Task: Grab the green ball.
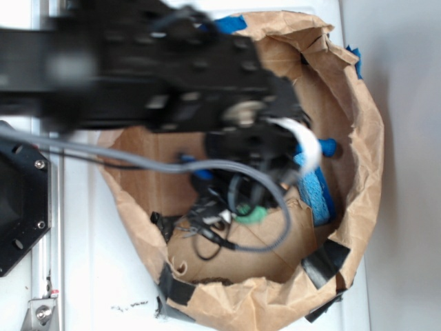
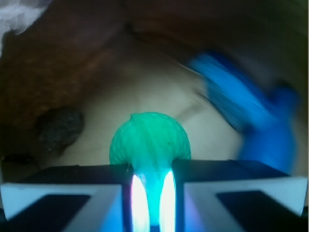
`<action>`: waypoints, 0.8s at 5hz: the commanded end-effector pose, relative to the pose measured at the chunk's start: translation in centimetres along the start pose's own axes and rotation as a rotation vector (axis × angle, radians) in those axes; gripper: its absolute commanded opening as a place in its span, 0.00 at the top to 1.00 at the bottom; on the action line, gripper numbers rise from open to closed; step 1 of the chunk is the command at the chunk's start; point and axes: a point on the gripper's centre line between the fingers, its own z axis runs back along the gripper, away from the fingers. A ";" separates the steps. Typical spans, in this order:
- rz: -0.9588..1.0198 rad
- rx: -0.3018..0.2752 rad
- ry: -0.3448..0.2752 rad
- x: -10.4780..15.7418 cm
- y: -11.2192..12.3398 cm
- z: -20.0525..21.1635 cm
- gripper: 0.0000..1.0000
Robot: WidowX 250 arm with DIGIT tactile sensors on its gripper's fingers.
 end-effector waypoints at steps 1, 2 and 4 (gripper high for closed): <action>0.430 0.189 0.035 -0.2 -0.5 4.1 1.00; 0.547 0.184 0.063 -0.8 -0.6 5.2 1.00; 0.612 0.105 0.045 0.3 -1.0 6.6 1.00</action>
